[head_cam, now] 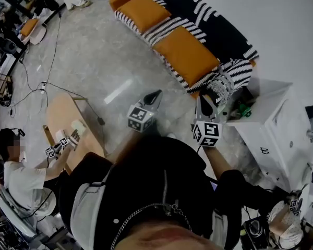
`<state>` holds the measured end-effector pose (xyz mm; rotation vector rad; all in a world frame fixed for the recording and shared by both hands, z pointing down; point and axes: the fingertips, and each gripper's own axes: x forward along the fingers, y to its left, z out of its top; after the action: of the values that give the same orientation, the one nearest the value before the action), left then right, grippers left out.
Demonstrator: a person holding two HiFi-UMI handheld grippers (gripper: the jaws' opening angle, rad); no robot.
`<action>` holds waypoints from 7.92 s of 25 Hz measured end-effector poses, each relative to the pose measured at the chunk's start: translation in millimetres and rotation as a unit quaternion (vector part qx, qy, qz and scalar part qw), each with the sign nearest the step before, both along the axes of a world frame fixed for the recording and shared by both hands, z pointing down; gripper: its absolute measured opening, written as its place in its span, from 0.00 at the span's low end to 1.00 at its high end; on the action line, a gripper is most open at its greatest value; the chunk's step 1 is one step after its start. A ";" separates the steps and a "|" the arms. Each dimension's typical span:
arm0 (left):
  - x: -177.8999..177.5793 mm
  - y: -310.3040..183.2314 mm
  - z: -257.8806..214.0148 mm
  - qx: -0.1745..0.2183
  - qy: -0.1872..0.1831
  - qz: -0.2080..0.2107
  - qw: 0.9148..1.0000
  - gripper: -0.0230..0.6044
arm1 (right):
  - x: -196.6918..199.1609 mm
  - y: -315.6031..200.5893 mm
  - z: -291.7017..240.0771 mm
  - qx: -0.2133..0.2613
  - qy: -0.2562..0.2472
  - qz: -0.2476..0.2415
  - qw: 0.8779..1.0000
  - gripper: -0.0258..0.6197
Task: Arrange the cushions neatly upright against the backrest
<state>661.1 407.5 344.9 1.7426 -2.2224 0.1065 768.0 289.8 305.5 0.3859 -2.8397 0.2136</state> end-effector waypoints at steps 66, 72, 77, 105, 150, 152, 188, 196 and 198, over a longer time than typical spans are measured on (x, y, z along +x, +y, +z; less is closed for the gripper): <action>-317.8 -160.8 92.0 -0.077 0.016 0.147 0.986 0.04 | -263.6 -112.3 128.6 -0.136 0.112 0.165 0.970 0.04; -347.1 -190.7 102.6 -0.097 0.021 0.165 0.981 0.04 | -294.2 -143.6 133.2 -0.151 0.113 0.178 0.966 0.04; -367.5 -218.2 107.0 -0.108 0.021 0.175 0.978 0.04 | -311.4 -165.7 138.4 -0.168 0.110 0.189 0.961 0.04; -415.0 -333.2 114.1 -0.157 0.002 0.241 0.958 0.04 | -358.1 -265.8 171.1 -0.192 0.113 0.224 0.949 0.04; -536.6 -325.1 320.8 -0.283 -0.027 0.238 0.929 0.04 | -281.6 -267.0 358.6 -0.148 0.235 0.367 0.888 0.05; -536.4 -315.6 334.9 -0.296 -0.028 0.242 0.924 0.04 | -278.1 -259.3 368.7 -0.155 0.242 0.366 0.885 0.05; -549.0 -187.2 527.3 -0.445 -0.113 0.353 0.815 0.35 | -169.8 -153.9 568.5 -0.216 0.489 0.262 0.803 0.33; -539.1 -182.7 544.2 -0.471 -0.118 0.357 0.798 0.37 | -170.5 -156.5 588.7 -0.248 0.519 0.243 0.781 0.33; -537.1 -186.4 546.6 -0.472 -0.115 0.352 0.800 0.36 | -170.2 -158.7 587.9 -0.253 0.521 0.248 0.776 0.30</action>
<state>124.1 221.2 891.6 1.8019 -1.0748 1.3768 597.8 131.1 893.4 0.8045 -1.4641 0.6152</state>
